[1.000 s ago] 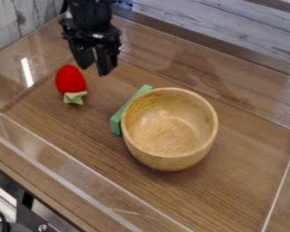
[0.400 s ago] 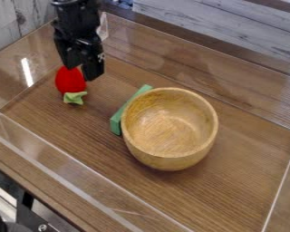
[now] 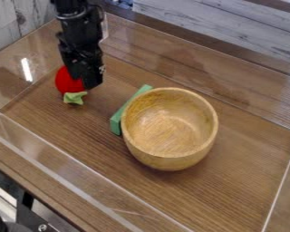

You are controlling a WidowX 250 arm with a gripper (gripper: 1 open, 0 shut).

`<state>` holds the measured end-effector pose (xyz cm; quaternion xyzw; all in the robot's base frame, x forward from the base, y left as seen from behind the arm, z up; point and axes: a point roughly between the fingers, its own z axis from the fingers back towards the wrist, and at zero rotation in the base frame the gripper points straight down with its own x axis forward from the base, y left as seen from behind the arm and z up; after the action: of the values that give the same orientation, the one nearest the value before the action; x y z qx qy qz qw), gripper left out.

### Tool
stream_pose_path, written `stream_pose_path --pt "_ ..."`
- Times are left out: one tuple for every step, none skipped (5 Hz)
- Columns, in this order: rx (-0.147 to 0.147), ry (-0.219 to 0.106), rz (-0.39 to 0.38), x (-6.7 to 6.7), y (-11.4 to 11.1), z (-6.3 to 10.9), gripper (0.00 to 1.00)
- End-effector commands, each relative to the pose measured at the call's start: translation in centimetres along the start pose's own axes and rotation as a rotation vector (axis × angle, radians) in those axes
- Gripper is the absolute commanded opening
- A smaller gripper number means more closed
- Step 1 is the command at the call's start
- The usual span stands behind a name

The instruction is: Move the red object to the right side of the table

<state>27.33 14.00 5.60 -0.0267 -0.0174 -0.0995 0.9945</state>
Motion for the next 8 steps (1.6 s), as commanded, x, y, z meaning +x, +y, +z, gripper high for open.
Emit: stream_pose_path --pt "0.035 -0.054 -0.044 0.8 0.3 2.2 0.00" --pt "0.047 -0.091 -0.066 1.2 -0.8 4.2 0.00" --pt "0.056 -0.132 -0.105 1.9 -3.2 6.1 0.00" --pt "0.054 -0.150 -0.156 1.8 -5.2 6.9 0.00" --pt "0.044 -0.137 -0.268 0.9 -3.9 6.1 1.00" --pt "0.034 -0.122 -0.357 -0.2 -2.3 5.2 1.00" --pt "0.025 -0.105 -0.320 0.1 -2.6 4.0 1.00" --pt "0.012 -0.085 -0.334 -1.0 -1.7 2.3 1.00"
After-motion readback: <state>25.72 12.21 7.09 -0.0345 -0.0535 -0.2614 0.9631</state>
